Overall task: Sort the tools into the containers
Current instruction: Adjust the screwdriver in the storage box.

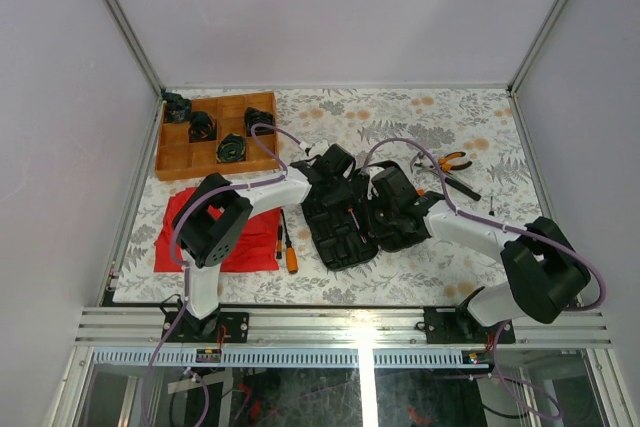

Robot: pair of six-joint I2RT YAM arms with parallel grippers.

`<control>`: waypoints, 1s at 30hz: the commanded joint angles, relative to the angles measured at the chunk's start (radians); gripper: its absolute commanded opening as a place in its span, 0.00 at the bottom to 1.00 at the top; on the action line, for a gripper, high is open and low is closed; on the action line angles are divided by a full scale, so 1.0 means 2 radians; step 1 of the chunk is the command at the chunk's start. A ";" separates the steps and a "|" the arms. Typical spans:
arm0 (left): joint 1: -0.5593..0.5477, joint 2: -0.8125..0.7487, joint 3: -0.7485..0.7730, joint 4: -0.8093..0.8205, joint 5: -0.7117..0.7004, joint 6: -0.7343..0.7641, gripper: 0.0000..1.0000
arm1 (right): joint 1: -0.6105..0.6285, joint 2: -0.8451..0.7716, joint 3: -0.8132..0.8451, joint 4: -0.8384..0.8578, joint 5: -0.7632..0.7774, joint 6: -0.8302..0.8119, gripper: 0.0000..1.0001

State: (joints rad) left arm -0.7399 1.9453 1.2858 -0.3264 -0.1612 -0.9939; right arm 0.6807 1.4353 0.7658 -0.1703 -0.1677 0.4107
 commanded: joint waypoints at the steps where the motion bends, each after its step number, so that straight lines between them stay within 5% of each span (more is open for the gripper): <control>1: -0.005 0.015 -0.021 -0.014 -0.016 0.008 0.06 | 0.003 0.013 0.017 0.012 -0.009 -0.010 0.19; 30: -0.009 0.015 -0.030 -0.002 -0.019 0.003 0.00 | 0.004 0.111 0.029 -0.064 0.050 -0.004 0.00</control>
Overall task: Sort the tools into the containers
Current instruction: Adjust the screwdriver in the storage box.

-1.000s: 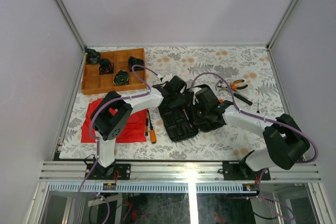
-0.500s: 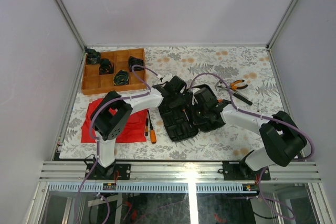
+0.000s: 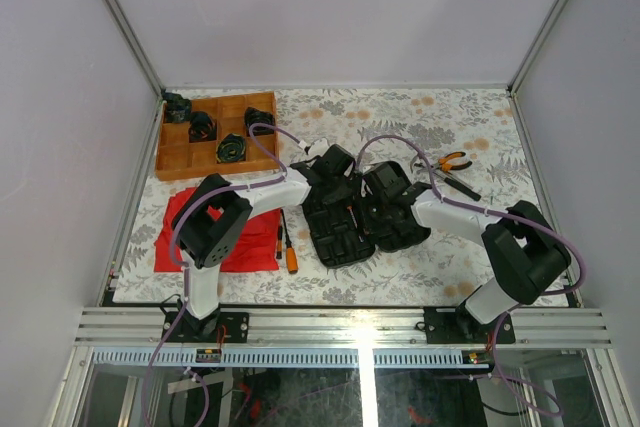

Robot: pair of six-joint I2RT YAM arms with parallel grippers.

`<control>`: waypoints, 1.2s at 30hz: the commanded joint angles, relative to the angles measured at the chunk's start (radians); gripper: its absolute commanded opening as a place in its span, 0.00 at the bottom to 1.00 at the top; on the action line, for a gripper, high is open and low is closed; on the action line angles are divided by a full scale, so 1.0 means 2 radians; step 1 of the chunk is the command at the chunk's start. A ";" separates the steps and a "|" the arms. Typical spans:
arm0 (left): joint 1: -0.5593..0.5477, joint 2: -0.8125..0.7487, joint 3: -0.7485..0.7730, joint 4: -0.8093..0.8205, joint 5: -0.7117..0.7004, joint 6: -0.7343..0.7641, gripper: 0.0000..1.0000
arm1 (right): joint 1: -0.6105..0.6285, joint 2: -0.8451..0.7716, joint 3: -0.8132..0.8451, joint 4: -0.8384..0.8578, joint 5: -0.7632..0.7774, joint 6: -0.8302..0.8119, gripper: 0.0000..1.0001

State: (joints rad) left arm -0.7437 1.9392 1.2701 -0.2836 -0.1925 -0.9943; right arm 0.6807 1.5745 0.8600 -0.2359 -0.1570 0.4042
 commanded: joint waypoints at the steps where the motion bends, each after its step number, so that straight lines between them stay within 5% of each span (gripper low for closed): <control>1: -0.007 0.019 -0.021 -0.024 -0.003 0.003 0.00 | 0.004 0.054 -0.019 -0.033 0.048 0.000 0.00; 14: -0.005 0.076 -0.005 -0.015 0.083 -0.030 0.00 | 0.003 0.075 -0.054 -0.024 0.075 0.020 0.00; 36: -0.006 0.090 0.013 -0.038 0.076 -0.035 0.00 | 0.028 0.132 -0.056 -0.038 0.135 0.083 0.00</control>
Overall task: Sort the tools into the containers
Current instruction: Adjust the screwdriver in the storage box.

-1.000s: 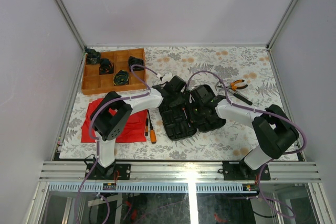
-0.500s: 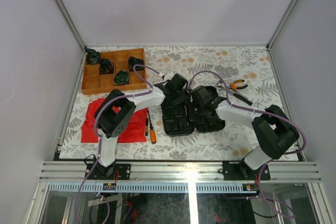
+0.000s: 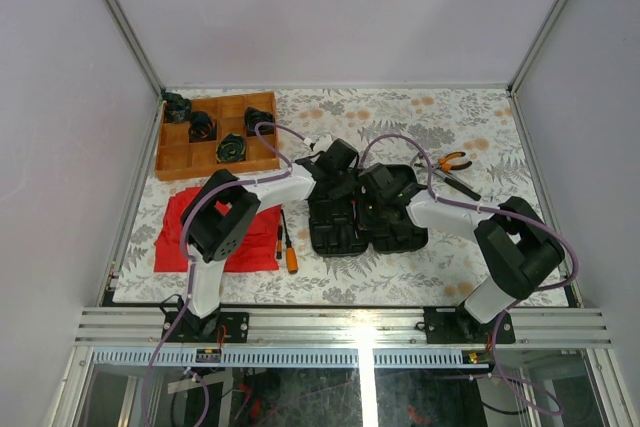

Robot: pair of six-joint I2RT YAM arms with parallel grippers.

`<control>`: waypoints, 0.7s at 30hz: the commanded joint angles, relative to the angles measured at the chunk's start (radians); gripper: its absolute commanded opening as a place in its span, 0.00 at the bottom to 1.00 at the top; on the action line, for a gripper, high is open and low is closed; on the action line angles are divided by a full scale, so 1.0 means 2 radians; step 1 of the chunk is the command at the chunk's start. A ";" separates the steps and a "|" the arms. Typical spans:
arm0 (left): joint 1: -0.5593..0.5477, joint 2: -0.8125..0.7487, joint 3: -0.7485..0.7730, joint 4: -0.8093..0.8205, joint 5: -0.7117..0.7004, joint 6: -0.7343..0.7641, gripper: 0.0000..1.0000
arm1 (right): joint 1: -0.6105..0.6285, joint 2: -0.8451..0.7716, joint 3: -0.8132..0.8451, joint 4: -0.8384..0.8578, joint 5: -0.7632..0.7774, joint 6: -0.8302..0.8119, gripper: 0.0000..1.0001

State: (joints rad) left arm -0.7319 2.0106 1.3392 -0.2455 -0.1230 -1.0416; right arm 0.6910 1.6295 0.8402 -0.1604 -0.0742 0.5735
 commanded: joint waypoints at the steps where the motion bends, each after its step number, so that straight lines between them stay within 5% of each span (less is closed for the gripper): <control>1: -0.012 0.054 -0.022 -0.058 0.041 -0.011 0.00 | 0.029 0.112 -0.042 -0.079 0.100 0.003 0.00; 9: -0.011 0.053 -0.025 -0.056 0.040 -0.008 0.00 | 0.051 0.131 -0.076 -0.040 0.097 0.042 0.00; 21: -0.006 0.049 -0.030 -0.063 0.063 -0.015 0.00 | 0.041 0.020 -0.066 -0.103 0.090 0.035 0.00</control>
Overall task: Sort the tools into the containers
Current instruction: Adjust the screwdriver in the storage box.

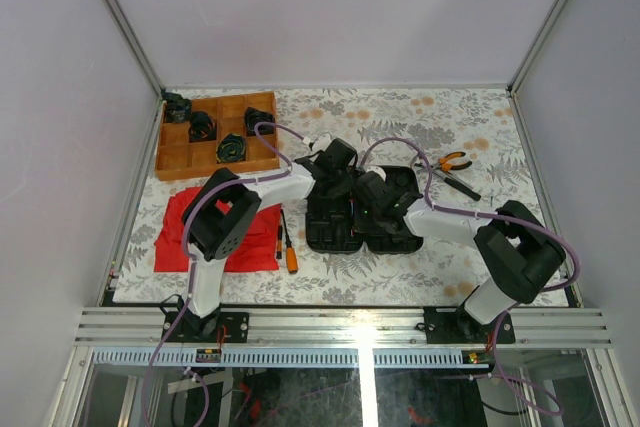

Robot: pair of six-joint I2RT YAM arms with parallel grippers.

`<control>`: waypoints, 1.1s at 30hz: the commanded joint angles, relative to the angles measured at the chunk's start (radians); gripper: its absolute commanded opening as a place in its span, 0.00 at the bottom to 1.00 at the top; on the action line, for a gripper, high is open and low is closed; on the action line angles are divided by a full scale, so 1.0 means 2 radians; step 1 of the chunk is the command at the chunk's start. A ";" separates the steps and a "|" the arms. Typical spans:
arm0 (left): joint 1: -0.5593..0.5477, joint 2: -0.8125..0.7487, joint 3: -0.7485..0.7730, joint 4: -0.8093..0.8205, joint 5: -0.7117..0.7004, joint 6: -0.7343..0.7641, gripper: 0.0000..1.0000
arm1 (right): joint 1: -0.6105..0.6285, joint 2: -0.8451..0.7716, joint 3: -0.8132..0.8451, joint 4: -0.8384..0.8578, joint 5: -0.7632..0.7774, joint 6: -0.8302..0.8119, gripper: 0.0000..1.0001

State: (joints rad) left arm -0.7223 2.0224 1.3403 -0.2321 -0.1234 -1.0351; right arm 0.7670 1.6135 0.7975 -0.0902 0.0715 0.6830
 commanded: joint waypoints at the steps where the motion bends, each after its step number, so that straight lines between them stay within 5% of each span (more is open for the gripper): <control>1: -0.012 0.041 -0.032 -0.069 0.064 -0.019 0.00 | 0.002 0.015 -0.044 -0.143 0.014 -0.023 0.00; 14: -0.016 -0.066 -0.071 -0.072 0.030 -0.011 0.01 | -0.030 -0.044 -0.046 -0.148 -0.015 -0.096 0.06; 24: -0.015 -0.109 -0.053 -0.071 0.039 0.044 0.36 | -0.034 -0.071 -0.012 -0.141 -0.032 -0.117 0.28; 33: -0.015 -0.211 -0.069 -0.109 -0.009 0.104 0.51 | -0.038 -0.143 -0.002 -0.123 -0.096 -0.149 0.42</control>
State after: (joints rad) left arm -0.7464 1.7226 1.2148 -0.4015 -0.0643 -0.9131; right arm 0.7017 1.4250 0.7670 -0.3290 -0.0559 0.4442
